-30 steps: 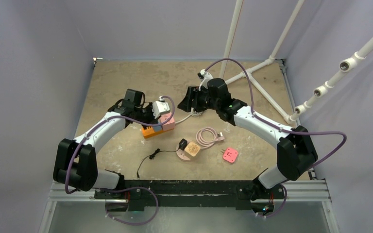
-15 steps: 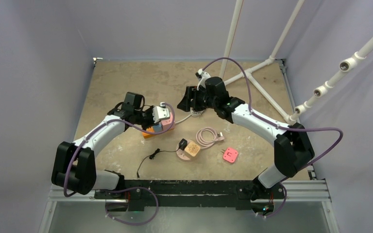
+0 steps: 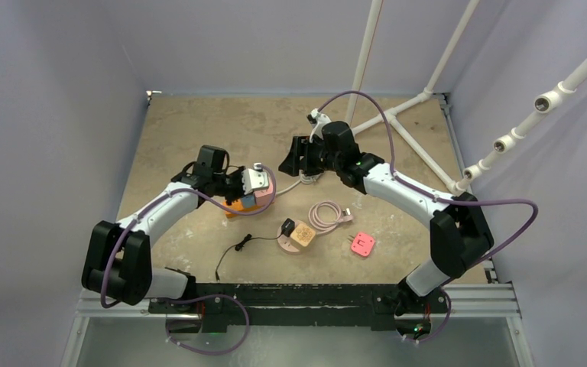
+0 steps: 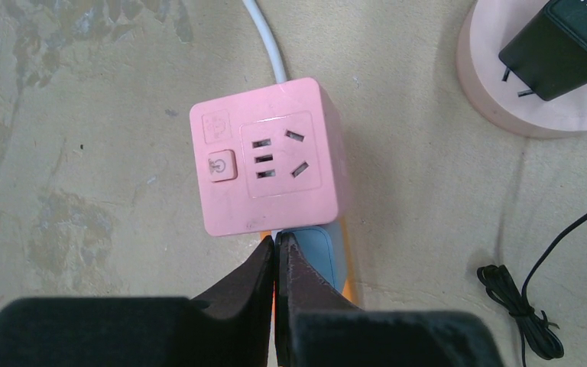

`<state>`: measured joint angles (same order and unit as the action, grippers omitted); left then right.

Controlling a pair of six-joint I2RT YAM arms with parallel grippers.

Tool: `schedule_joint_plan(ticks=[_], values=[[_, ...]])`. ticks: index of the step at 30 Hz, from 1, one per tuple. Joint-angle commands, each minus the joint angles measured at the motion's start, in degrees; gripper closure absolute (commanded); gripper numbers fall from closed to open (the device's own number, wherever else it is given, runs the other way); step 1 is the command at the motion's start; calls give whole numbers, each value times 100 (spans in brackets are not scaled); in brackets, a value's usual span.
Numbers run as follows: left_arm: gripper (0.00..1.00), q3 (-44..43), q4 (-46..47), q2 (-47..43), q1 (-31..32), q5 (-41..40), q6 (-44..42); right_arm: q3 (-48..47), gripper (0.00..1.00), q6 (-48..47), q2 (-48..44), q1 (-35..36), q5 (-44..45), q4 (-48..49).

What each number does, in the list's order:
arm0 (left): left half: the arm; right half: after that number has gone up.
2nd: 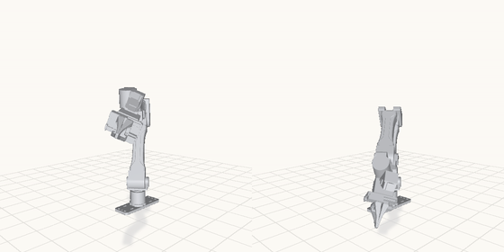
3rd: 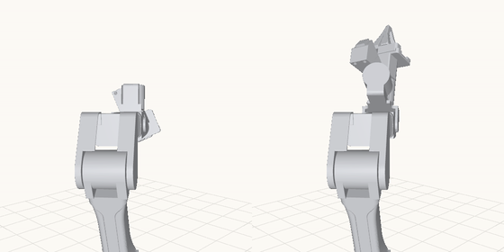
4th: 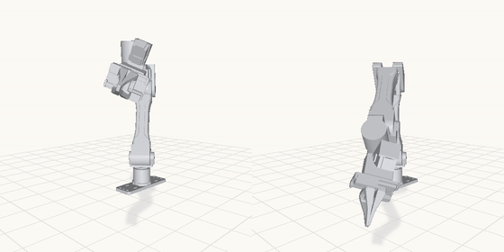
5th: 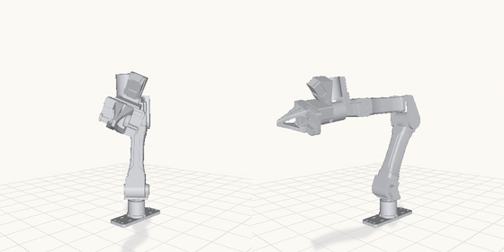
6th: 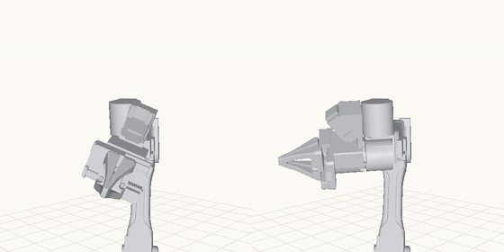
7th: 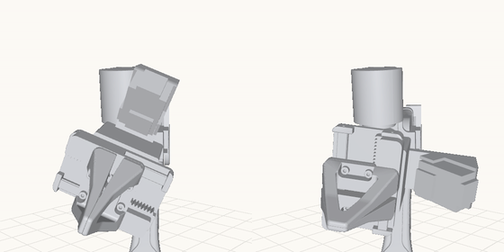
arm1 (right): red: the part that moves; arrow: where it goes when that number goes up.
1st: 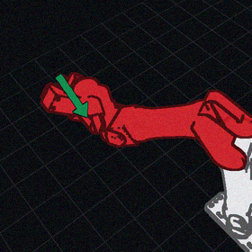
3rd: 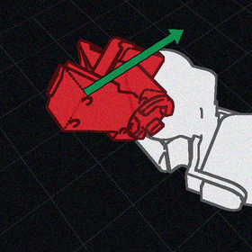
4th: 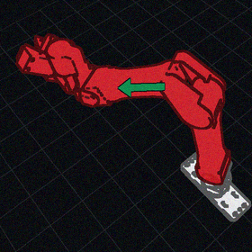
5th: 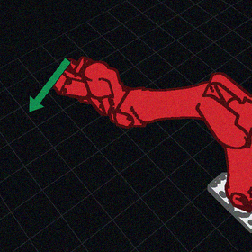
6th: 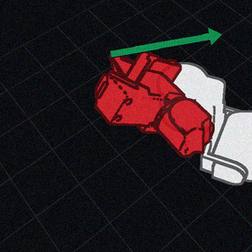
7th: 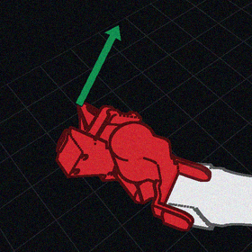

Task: Insert the plug
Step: Insert the plug into the socket.

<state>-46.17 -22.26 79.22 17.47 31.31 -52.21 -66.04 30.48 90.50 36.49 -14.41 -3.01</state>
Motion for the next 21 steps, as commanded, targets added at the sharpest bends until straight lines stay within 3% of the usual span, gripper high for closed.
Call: schedule_joint_plan(ticks=[1,8,15,18,21], values=[[98,621,-1449,436,28,-756,-65,-32,33,-50,-89,22,162,57],[91,445,-1463,82,19,-786,153,-57,25,-60,-251,19,323,-370],[47,-929,-1817,-174,-2,-609,908,216,2,689,-988,1,1529,-2019],[18,-1410,-2092,-241,-16,-455,1051,529,1,1366,-1431,-33,2064,-2855],[10,-1636,-2147,-465,-25,-509,1072,989,1,2130,-1936,-32,2159,-3546]])
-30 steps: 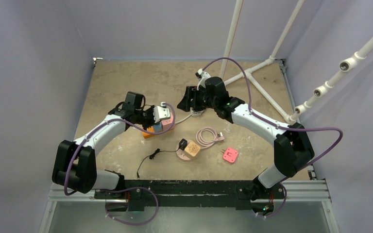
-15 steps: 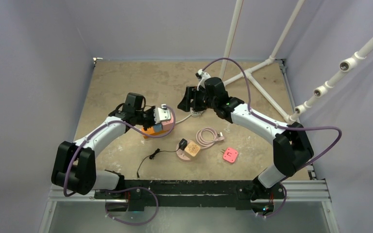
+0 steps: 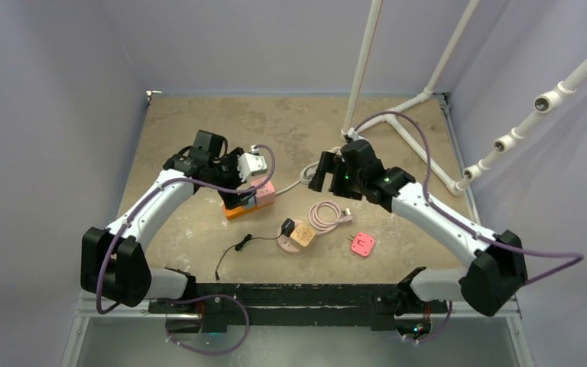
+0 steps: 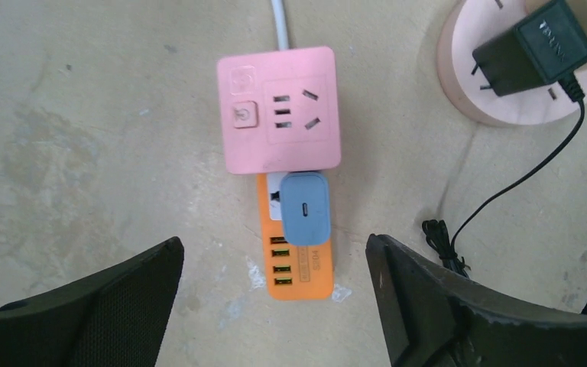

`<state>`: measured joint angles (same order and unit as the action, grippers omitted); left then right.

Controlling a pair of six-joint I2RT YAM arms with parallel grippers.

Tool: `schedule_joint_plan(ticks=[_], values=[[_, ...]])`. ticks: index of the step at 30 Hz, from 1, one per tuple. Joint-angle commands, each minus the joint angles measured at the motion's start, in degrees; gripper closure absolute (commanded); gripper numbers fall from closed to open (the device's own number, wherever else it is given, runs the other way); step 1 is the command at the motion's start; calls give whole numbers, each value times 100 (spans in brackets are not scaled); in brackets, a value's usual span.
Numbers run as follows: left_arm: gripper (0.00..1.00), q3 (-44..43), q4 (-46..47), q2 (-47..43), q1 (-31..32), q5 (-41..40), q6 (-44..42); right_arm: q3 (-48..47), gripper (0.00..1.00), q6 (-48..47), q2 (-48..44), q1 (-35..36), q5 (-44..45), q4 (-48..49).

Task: Insert the plug
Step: Insert the plug into the socket, then move the plug to the center of the board.

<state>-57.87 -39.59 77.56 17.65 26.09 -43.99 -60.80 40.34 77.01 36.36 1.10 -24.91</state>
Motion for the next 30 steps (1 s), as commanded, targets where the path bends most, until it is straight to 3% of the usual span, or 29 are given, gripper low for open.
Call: schedule_joint_plan(ticks=[1,6,10,20,27,30], values=[[9,-494,-414,-374,-42,-25,236,635,1,1375,-734,-19,577,-1518],[3,-665,-530,-685,-67,-302,119,1422,1,2268,-1418,-18,343,-1890],[1,-826,-536,-863,-82,-345,170,1504,1,2423,-1618,-19,436,-1960],[1,-1288,-218,-1066,-86,-331,542,1488,1,3149,-739,-18,529,-2251],[1,-1044,188,-1242,-91,-283,563,987,1,2643,-42,-23,628,-2783],[1,-1062,338,-1207,-126,-287,577,1003,1,2723,-364,-6,619,-2775]])
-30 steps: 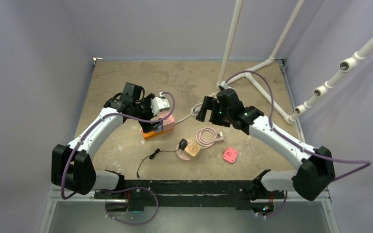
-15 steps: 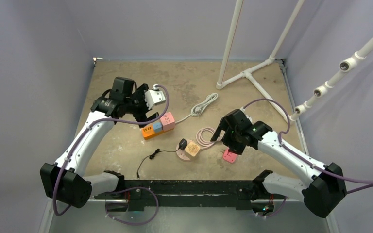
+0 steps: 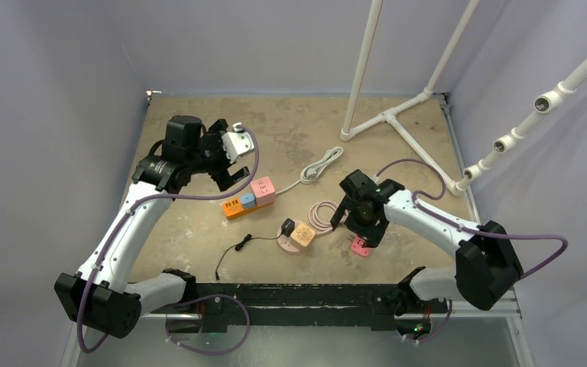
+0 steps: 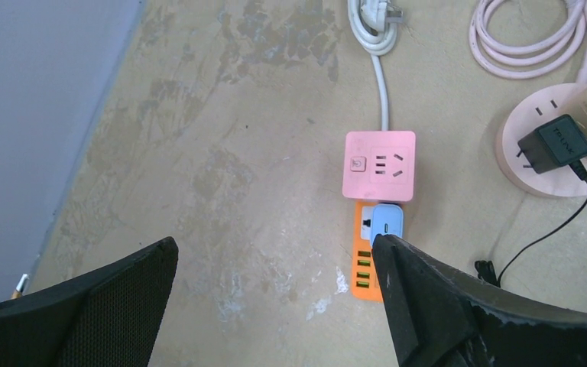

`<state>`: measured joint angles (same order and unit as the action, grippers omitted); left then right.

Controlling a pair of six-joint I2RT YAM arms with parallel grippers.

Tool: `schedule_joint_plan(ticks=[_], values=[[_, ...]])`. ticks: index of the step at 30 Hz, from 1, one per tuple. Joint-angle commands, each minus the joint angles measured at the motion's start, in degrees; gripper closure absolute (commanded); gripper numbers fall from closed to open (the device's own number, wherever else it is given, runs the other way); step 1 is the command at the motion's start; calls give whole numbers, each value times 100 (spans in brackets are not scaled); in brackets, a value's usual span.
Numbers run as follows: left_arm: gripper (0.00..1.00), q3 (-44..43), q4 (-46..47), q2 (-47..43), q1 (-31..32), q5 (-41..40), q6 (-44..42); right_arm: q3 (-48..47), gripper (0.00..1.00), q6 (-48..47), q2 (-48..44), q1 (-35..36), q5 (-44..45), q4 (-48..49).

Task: Insert the plug
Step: Move the plug to the center of the board.

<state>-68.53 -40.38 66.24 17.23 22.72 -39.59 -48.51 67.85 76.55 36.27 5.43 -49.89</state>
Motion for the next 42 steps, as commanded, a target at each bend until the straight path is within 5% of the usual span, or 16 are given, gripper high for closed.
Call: schedule_joint_plan(ticks=[1,19,29,37,42], values=[[1,17,476,-69,-120,75,152,-215,1,113,-396,-2,245,-263],[1,17,531,-59,-642,468,-166,-15,1,621,1051,54,776,918],[1,75,538,12,-660,404,-90,-1342,1,-837,1712,-87,1738,2138],[1,129,525,-32,-664,402,-4,-1407,6,-1308,665,-127,1738,1898],[1,45,426,-52,-669,364,-67,-1310,4,-134,608,-125,1600,194]])
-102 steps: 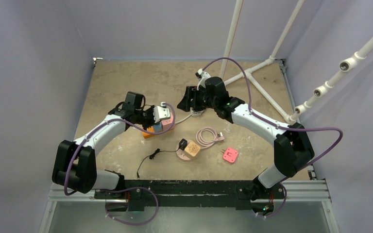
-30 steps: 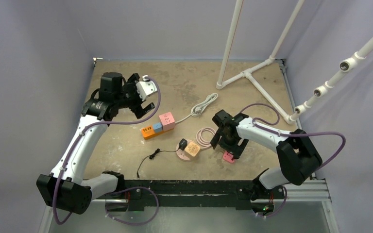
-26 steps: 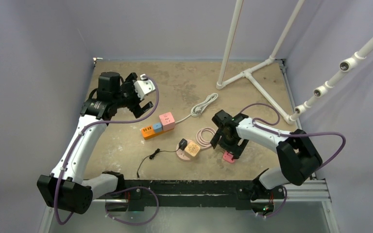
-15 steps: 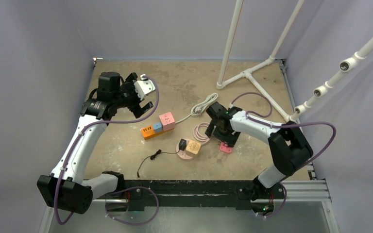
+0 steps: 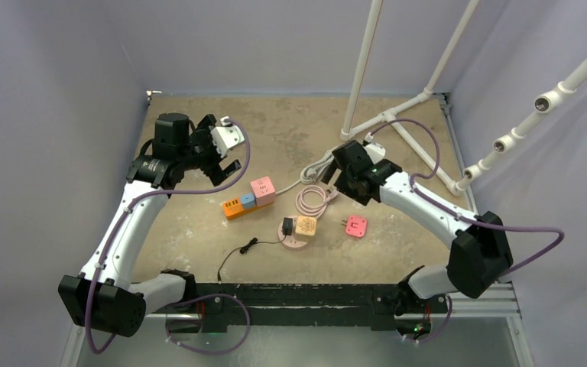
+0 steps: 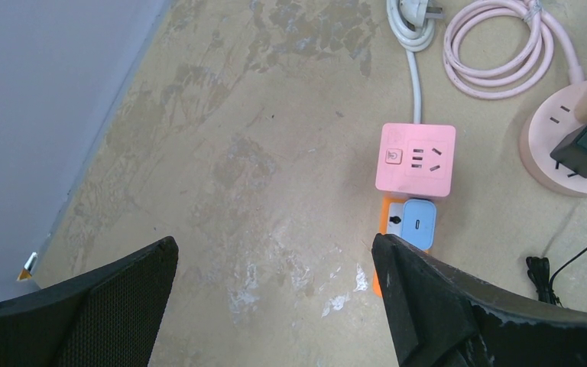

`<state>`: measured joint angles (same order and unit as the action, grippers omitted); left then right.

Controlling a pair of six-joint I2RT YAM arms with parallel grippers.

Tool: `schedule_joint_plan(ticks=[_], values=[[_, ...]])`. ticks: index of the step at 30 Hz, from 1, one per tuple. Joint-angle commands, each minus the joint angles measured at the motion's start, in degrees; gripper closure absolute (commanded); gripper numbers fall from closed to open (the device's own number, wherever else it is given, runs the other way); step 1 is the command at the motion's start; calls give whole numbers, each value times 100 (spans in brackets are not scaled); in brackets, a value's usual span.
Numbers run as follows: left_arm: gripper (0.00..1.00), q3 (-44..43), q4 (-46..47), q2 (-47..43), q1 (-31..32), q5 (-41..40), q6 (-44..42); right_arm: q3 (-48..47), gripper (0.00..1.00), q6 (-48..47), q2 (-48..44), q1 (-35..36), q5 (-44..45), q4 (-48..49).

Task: Insert the plug
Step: Move the plug to the center of the board.

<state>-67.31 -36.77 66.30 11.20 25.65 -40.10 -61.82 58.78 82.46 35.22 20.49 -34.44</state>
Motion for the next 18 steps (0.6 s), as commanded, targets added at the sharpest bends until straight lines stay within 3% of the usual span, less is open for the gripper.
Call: schedule_joint_plan(ticks=[1,6,13,18], values=[[1,-96,65,-64,-62,86,9,117,2,914,81,-18,33,-1576],[1,-56,77,-160,-65,106,90,664,1,1124,403,-33,-351,-1786],[1,67,61,-253,-74,39,-91,1269,1,1442,135,-35,-610,-1332],[1,-42,55,-179,-74,132,15,930,1,1498,243,-99,-305,-1222]])
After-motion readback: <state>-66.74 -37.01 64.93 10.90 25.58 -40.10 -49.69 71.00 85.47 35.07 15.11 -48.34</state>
